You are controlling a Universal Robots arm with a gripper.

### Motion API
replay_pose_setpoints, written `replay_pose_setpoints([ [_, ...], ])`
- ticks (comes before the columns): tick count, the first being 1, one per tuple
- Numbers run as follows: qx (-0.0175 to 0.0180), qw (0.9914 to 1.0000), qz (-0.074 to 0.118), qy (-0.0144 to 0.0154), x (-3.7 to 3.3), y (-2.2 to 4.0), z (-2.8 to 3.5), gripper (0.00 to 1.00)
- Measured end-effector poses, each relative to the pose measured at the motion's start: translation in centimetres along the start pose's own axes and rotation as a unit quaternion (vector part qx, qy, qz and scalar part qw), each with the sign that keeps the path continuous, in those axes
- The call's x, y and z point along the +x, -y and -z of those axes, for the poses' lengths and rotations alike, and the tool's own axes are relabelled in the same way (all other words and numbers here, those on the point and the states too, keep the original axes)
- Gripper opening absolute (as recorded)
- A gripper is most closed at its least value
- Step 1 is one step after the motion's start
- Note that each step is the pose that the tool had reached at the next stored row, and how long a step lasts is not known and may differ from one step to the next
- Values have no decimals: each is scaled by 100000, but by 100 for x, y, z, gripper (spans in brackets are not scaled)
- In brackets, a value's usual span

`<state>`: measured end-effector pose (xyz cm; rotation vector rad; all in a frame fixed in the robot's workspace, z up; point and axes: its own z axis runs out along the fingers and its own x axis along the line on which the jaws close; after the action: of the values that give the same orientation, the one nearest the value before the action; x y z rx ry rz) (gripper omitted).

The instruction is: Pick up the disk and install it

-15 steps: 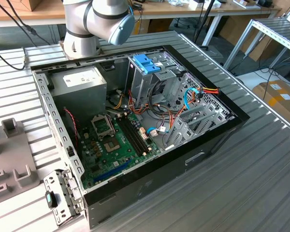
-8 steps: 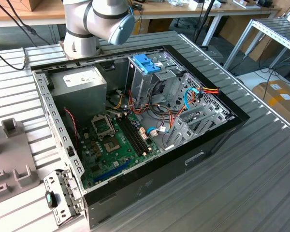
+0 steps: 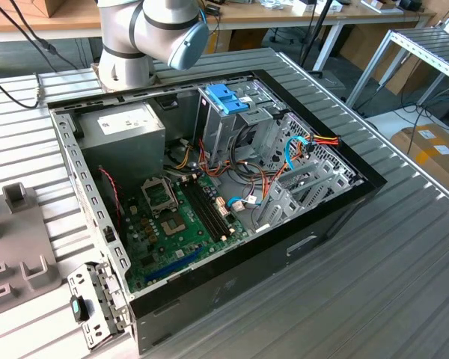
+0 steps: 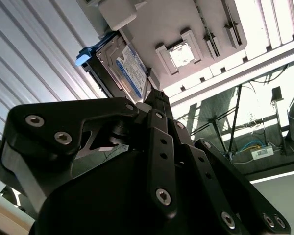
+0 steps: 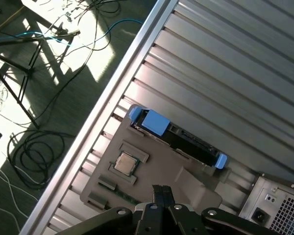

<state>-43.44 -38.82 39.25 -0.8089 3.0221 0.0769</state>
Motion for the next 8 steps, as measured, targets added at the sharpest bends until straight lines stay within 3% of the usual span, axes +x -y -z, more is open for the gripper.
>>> replay_pose_setpoints([
  [8, -53, 99978, 2109, -90, 0, 0, 0, 11],
])
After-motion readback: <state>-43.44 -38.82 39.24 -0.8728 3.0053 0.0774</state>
